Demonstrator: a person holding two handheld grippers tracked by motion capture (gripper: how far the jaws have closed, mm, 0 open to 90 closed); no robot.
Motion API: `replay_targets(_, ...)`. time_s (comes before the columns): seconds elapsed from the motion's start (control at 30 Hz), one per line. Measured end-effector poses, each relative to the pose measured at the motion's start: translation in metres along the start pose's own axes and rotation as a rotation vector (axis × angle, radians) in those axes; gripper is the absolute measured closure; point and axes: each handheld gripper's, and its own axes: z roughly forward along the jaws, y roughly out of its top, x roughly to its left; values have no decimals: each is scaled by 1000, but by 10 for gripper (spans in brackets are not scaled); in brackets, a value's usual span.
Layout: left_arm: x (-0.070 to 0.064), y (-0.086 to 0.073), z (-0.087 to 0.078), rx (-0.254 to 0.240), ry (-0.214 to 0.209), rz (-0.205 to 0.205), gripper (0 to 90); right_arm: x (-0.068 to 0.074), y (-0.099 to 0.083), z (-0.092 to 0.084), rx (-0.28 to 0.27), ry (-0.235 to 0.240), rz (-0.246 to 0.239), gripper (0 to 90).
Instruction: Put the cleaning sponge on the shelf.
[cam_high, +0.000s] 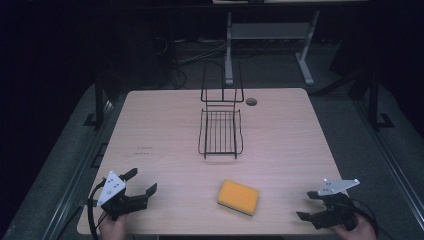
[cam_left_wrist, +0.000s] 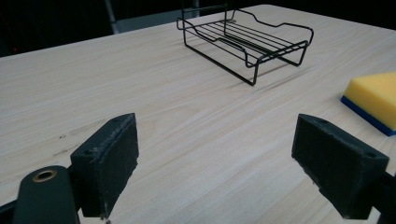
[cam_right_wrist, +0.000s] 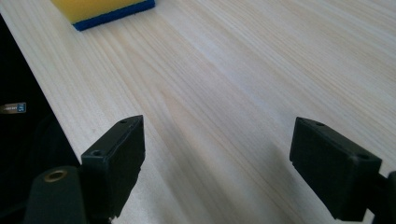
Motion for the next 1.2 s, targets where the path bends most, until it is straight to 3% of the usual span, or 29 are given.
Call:
replay_targets(0.57, -1, -1, -3, -7, -11, 3, 140, 10, 9, 8, 12, 19, -34, 176)
replay_targets(0.77, -1, -1, -3, -4, 8, 10, 141, 13, 11, 10, 13, 26, -47, 175)
replay_targets(1.2, -1, -1, -4, -8, 6, 10, 140, 18, 16, 13, 24, 21, -68, 175)
